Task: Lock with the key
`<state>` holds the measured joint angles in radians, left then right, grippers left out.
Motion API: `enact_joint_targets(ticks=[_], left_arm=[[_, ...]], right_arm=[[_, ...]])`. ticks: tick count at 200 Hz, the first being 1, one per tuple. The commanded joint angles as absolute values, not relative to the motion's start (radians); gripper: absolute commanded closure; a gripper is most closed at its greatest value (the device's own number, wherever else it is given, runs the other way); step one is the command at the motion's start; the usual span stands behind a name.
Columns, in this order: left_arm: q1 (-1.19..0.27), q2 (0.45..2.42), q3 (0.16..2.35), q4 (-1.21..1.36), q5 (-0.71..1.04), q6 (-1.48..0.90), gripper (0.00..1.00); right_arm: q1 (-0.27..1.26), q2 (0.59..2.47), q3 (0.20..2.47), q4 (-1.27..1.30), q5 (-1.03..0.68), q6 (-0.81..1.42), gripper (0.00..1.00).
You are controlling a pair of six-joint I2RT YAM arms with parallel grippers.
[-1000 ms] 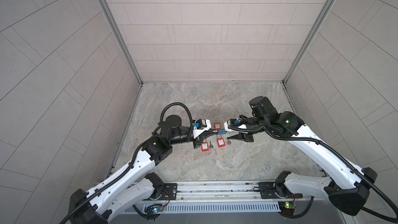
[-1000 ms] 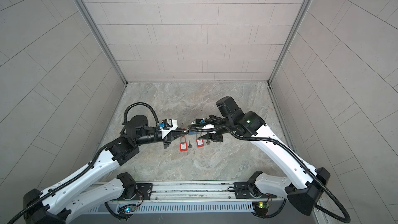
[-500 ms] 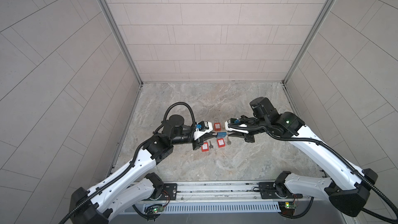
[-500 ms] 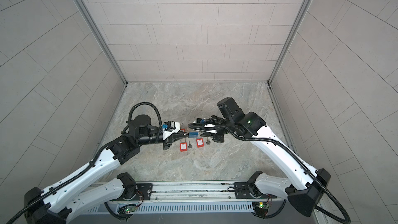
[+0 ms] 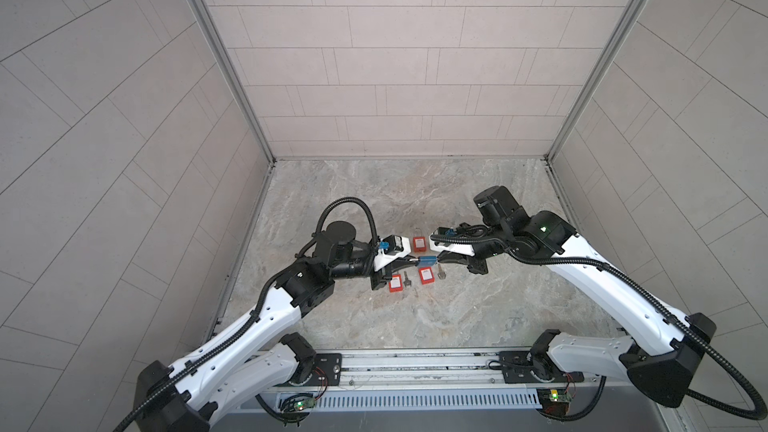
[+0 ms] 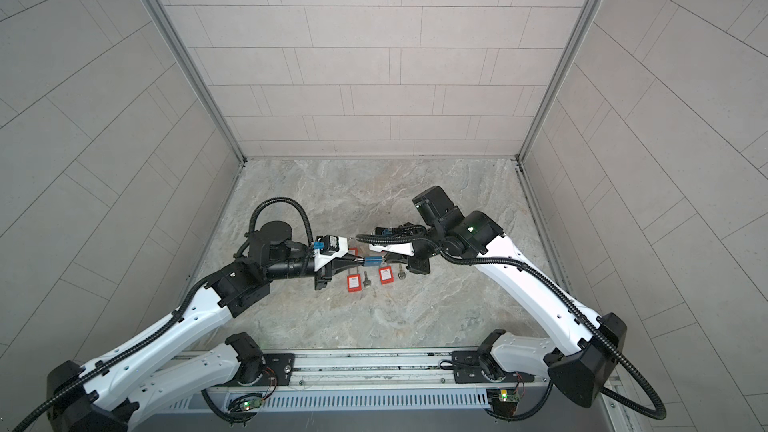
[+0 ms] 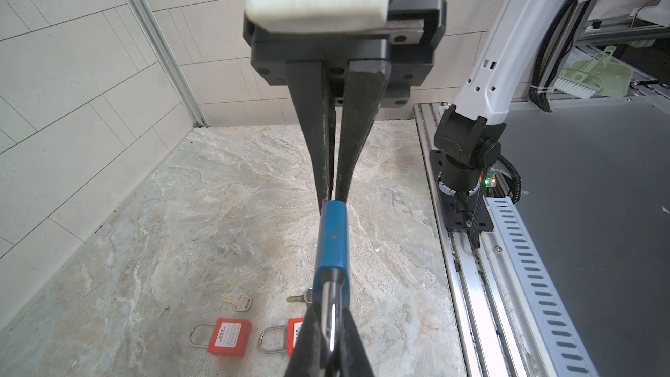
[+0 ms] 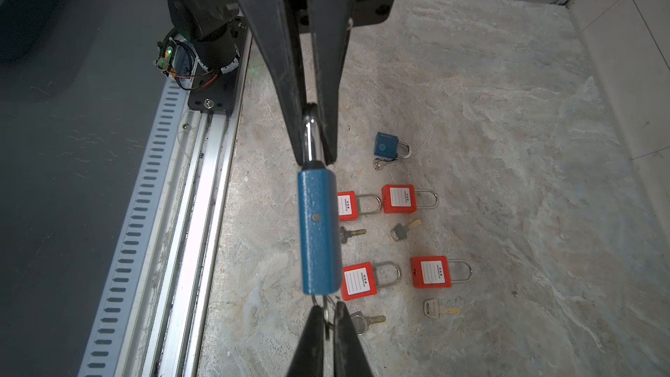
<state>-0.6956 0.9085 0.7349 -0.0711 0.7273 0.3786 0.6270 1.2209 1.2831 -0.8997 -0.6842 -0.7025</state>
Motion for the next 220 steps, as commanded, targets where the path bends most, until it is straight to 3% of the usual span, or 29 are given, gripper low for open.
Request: enact_joint_targets(ticks=[1,43,220], left_arm=[[-0.693,0.891,0.782,-0.023,0.756,0.411,1.0],[-0.692,0.883,0.794,-0.072,0.73,0.45,1.0],[-0.66,0.823,0.833,-0.321,0.615,0.565,1.0]], right_arm=[[0.624,1.233,1.318,-0.933,-0.702,-0.717,0.92],[0.625,1.252,1.333,-0.969,-0.695,-0.733,1.0],[0.534,1.253,1.229,-0.992,-0.694,-0.753,1.0]])
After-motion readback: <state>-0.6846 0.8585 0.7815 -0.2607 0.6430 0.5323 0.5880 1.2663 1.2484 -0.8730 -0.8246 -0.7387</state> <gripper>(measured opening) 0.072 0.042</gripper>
